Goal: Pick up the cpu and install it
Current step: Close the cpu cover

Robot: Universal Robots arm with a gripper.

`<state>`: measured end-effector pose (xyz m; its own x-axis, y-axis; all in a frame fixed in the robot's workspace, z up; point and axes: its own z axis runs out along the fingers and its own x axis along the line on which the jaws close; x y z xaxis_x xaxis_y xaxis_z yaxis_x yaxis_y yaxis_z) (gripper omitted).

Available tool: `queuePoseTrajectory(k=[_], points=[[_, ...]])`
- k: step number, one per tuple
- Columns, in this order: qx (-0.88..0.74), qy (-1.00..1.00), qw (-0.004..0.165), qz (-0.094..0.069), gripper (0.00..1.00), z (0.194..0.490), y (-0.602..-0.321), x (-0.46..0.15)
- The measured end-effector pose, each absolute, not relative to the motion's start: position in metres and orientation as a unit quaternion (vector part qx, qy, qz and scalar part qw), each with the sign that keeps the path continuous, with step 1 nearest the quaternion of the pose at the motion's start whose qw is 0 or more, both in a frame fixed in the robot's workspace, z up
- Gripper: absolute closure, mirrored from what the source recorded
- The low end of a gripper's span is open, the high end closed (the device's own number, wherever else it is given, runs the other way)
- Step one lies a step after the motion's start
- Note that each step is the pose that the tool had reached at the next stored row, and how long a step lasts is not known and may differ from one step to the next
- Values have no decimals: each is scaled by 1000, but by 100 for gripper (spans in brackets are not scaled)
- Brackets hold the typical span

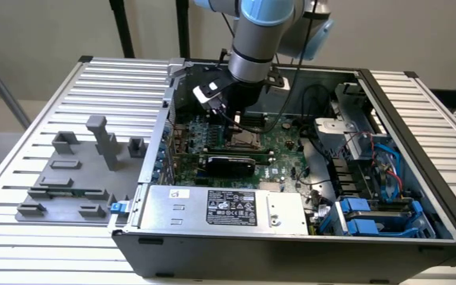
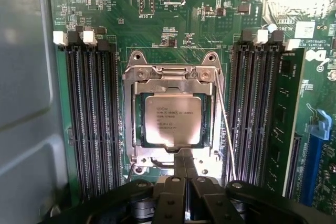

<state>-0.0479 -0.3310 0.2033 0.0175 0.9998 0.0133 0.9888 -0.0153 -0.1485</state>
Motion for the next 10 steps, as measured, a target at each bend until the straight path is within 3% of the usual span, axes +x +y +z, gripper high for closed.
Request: queuePoseTrajectory(k=[10], points=[[-711, -699, 59, 48, 89, 213, -331, -48]])
